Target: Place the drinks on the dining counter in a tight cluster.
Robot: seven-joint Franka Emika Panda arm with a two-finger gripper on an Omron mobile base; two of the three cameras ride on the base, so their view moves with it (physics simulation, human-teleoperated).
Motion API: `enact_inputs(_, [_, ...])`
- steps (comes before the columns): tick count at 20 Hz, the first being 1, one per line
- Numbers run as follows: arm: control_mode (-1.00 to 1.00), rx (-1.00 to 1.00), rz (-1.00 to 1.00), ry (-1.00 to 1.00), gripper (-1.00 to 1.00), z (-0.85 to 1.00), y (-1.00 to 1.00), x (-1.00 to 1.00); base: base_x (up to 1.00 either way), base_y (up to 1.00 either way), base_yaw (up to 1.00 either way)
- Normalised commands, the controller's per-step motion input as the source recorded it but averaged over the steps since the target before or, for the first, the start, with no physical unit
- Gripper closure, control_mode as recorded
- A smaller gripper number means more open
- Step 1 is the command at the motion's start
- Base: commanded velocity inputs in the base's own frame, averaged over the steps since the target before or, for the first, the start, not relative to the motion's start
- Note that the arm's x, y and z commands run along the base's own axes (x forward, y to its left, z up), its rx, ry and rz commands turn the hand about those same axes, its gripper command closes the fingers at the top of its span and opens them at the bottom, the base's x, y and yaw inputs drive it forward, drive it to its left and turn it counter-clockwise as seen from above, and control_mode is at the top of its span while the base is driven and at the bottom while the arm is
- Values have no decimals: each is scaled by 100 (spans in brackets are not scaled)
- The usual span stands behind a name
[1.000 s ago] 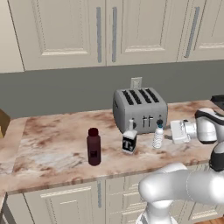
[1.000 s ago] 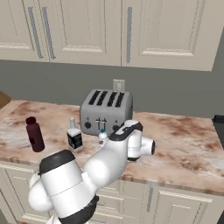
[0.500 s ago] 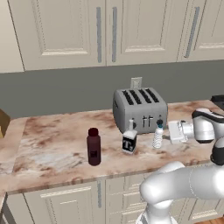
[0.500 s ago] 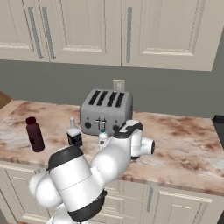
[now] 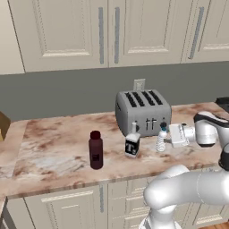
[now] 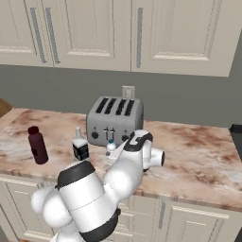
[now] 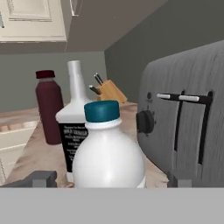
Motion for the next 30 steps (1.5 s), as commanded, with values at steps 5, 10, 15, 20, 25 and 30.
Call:
enact_inputs(5, [-100,0,0,0,-100,0,17,0,0,0,0])
enact_inputs(10, [-100,0,0,0,100,0,7,0,0,0,0])
enact_inputs(15, [-100,0,0,0,100,22,0,-12,0,0,0])
enact_inputs(20, [-100,0,0,0,100,47,7,-10,0,0,0])
enact_inputs(25, [-100,0,0,0,100,43,13,-21,0,0,0])
enact_inputs(30, [-100,0,0,-2,100,41,6,-33,0,0,0])
